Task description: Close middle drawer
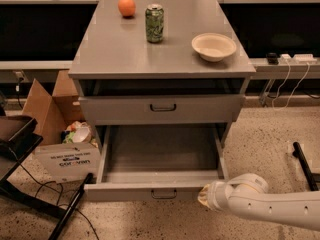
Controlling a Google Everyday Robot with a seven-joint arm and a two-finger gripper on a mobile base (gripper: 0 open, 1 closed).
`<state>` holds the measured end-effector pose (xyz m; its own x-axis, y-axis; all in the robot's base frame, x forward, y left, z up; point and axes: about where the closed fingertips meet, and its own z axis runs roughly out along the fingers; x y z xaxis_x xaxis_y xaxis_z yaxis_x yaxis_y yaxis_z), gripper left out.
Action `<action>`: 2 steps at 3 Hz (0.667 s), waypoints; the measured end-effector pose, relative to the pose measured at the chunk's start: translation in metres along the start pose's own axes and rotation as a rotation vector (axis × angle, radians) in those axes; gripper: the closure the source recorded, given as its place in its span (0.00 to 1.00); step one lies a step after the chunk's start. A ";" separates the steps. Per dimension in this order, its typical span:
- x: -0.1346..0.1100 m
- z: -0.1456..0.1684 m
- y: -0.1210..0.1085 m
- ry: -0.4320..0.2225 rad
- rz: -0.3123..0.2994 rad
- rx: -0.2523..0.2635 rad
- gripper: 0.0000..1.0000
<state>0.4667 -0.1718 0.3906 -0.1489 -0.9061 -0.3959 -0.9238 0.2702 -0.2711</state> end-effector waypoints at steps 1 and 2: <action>0.000 0.000 0.000 -0.001 0.000 0.000 1.00; -0.002 0.005 -0.001 -0.017 0.002 0.003 1.00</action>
Offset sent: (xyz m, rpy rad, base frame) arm 0.0080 0.0052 -0.0070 0.0332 -0.0173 0.0000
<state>0.4699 -0.1682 0.3871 -0.1449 -0.9001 -0.4110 -0.9224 0.2732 -0.2730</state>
